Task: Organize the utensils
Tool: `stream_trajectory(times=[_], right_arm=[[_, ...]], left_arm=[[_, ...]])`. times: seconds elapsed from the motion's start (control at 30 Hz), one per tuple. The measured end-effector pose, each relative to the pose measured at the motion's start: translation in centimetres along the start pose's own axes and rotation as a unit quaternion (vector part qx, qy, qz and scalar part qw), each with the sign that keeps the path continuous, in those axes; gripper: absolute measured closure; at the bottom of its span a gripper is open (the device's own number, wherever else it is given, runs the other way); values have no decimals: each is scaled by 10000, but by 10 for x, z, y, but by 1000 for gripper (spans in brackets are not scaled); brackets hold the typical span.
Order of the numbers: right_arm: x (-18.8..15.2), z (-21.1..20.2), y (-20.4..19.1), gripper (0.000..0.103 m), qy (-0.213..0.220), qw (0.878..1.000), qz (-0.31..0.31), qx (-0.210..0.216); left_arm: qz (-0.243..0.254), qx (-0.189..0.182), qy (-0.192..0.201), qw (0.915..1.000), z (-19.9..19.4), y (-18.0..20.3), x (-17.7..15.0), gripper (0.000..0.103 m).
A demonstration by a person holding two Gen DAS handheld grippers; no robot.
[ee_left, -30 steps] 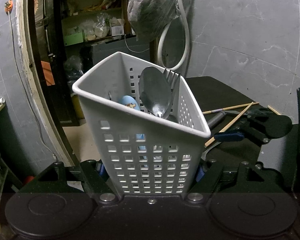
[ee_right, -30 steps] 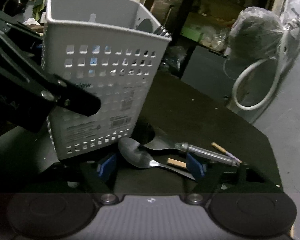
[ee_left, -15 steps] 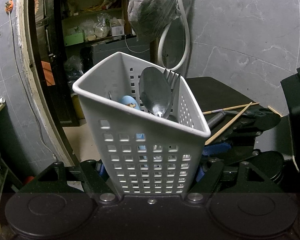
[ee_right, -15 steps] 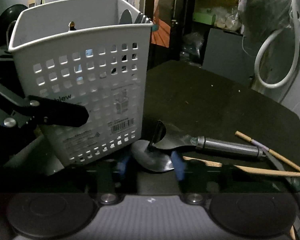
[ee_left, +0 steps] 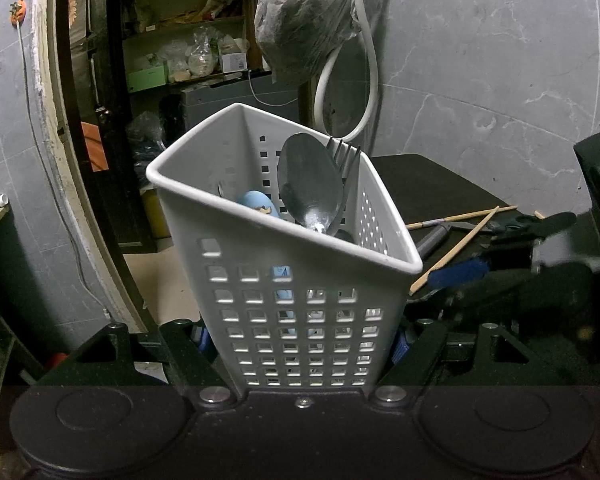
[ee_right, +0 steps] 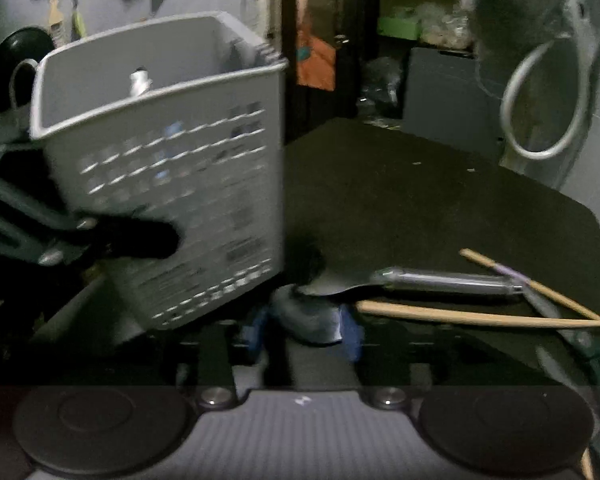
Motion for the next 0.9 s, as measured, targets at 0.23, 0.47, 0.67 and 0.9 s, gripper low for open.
stream_trajectory(times=[0.23, 0.47, 0.67, 0.9], right_arm=[[-3, 3, 58, 52, -350, 9933, 1098, 18], [-26, -27, 60, 53, -604, 9868, 1501, 119], [-43, -53, 27, 52, -848, 9838, 1550, 302], [-19, -40, 20, 56, -679, 9885, 1313, 308]], left_arm=[[1, -8, 9, 10000, 0, 0, -1, 26], [-108, -66, 1, 9999, 1, -2, -4, 26], [-192, -165, 6, 9997, 2, -5, -4, 26], [-171, -254, 12, 9995, 2, -8, -5, 26]])
Point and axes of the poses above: each gripper's, at about its wrist camera, not at the fingertips, and z roughly the way its jaws point, y to its right, x to its top, the point moved 5 cm from there along z, roughly the way its jaws point, and after that the axes turned 1 degree about y, right-handed, at the moved point
